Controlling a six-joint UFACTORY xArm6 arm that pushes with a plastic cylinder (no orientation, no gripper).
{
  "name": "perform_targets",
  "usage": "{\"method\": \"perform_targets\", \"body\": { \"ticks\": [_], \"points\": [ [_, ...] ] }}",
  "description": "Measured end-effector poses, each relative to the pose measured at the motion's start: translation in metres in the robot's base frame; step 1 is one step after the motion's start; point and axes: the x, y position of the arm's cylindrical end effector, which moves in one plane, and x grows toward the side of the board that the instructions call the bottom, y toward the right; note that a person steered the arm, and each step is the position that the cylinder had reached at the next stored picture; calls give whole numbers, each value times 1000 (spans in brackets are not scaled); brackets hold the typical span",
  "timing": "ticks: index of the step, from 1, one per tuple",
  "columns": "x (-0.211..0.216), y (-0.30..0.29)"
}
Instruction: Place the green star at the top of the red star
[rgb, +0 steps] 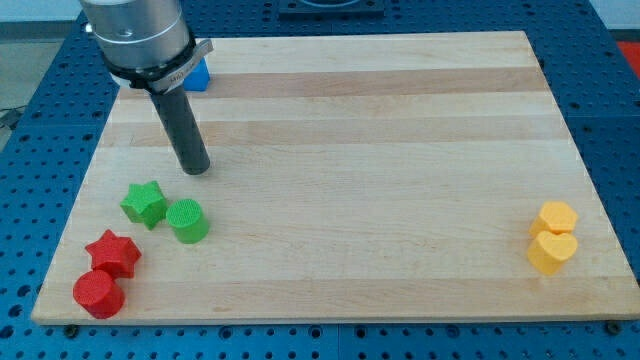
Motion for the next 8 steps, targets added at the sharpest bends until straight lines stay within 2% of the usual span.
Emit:
{"method": "perform_targets", "body": {
  "ticks": [1,3,8],
  "points": [
    [0,0],
    [30,-22],
    [42,-34]
  ]
}}
